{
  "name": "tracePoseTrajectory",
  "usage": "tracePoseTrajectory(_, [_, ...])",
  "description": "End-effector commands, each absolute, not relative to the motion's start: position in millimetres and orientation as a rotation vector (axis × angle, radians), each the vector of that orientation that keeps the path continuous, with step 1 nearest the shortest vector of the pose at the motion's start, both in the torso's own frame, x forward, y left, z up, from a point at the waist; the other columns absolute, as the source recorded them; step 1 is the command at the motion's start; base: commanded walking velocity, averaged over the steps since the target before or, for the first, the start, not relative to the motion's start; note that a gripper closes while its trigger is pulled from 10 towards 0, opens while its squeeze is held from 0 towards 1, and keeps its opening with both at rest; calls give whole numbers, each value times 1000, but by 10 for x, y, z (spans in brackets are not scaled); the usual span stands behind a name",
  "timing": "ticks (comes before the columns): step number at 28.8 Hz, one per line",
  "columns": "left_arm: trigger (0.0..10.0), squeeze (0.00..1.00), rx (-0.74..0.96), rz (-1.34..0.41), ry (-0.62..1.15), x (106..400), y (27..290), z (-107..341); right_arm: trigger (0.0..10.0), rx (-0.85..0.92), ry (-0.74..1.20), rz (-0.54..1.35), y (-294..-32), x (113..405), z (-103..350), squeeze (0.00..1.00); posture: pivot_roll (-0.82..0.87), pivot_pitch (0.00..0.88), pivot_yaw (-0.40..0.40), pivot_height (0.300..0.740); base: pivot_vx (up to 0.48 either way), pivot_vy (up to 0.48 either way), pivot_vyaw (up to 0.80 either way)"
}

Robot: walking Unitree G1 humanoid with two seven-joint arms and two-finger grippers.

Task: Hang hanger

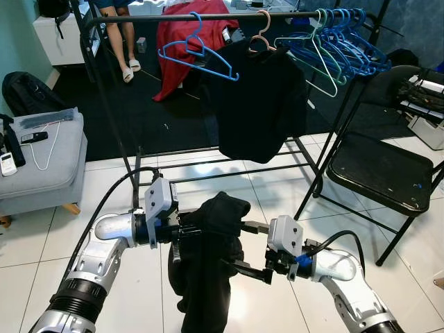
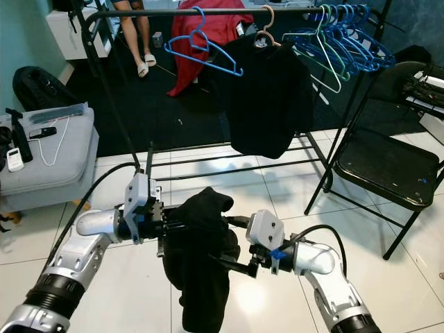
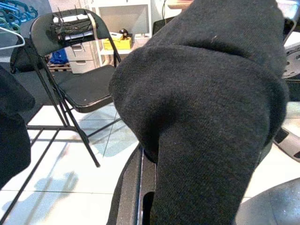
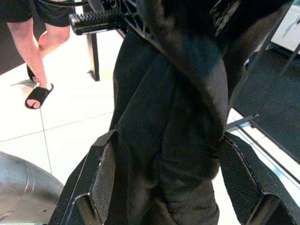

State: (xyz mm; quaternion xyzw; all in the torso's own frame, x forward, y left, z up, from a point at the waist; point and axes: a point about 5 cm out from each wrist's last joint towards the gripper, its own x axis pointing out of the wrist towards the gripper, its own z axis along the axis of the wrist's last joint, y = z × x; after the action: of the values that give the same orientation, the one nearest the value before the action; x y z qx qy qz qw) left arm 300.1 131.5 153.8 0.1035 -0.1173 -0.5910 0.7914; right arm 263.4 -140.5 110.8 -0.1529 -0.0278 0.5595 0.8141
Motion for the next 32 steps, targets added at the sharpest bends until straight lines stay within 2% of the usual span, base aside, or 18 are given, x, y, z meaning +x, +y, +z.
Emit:
tracePoseTrajectory(1, [0,0,239,-1255,-310,3028,1317,1638,10000,-318,-10,1214,-1409,2587,1025,0,-69,131,27,740,0,0,0])
tracePoseTrajectory(3, [0,0,247,-1216,-317,3071,1367,1661,10000,-291,81,1282,-1399,2438,883,0,-68,128,29,740,0,0,0])
tracePoseTrajectory(16, [0,0,244,-1217,-326,3090,1340,1681,10000,-262,88,1292,-1391,2412,870,0,-70,123,34,740,0,0,0])
tracePoseTrajectory(20, [0,0,236,-1234,-329,3066,1300,1670,10000,-323,-37,1204,-1408,2516,962,0,-69,114,30,740,0,0,0])
tracePoseTrajectory(22, [0,0,234,-1233,-329,3058,1304,1655,10000,-320,-242,1018,-1419,2648,1207,0,-75,109,27,740,0,0,0])
tracePoseTrajectory(26, [0,0,233,-1231,-328,3056,1306,1650,10000,-325,-268,955,-1425,2668,1249,0,-76,110,26,740,0,0,0])
tracePoseTrajectory(32, [0,0,230,-1226,-328,3059,1309,1649,10000,-327,-164,890,-1438,2638,1085,0,-70,121,28,740,0,0,0])
